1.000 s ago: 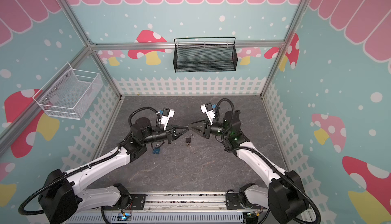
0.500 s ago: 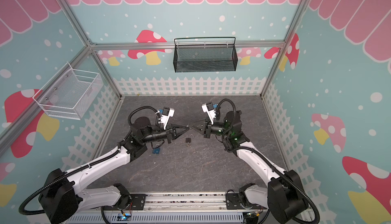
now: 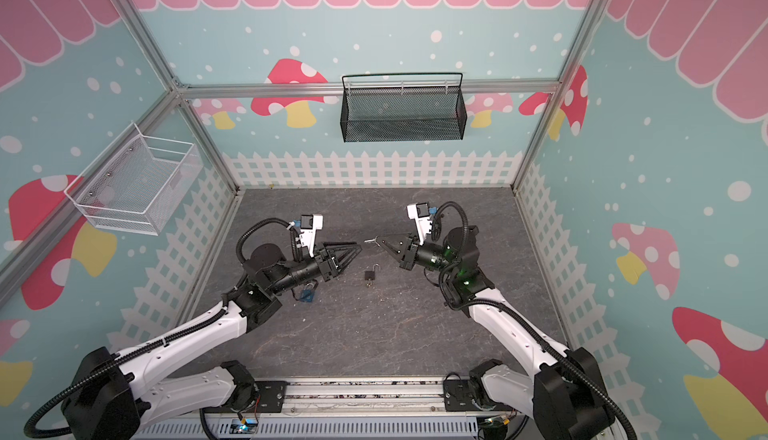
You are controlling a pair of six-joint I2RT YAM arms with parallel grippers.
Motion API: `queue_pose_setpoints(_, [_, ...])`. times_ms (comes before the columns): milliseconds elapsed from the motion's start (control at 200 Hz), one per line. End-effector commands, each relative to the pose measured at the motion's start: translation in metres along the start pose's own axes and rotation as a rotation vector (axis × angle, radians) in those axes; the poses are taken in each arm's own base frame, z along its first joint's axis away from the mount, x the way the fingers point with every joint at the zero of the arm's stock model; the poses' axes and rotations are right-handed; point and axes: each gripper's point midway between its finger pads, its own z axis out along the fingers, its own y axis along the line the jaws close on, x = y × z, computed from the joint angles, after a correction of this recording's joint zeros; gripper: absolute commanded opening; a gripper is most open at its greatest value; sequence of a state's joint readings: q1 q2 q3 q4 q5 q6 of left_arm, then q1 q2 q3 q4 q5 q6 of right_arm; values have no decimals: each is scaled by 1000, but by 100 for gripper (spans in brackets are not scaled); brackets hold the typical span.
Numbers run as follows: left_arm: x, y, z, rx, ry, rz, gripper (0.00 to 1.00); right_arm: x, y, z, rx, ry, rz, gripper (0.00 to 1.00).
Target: Unlock with the key
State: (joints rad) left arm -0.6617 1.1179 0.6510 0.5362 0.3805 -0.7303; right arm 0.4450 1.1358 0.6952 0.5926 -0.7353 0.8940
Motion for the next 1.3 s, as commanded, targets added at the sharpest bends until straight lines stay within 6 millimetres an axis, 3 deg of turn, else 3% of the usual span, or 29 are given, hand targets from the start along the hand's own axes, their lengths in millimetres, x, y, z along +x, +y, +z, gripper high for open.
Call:
queue_pose_setpoints(0, [-23,1,-2,-58,-192,-101,47,-14,3,-1,31,-122,36,0])
queue_pose_setpoints(265, [-23,-6,13,-27,-266,-168,45,-5,13,12,14,-180,101,0])
queue_pose_setpoints(360, [-23,-6,15,-12,-278,-176,36,-2,11,12,25,-193,122,0])
queue_pose_setpoints(680, [-25,0,13,-16,-322,-198,29,7,9,15,16,-188,152,0])
queue_pose_setpoints(961, [-20,-1,22,11,-296,-215,23,3,12,14,16,-213,146,0])
queue_pose_setpoints(1296, [-20,-4,21,25,-299,-213,7,6,7,16,28,-208,152,0])
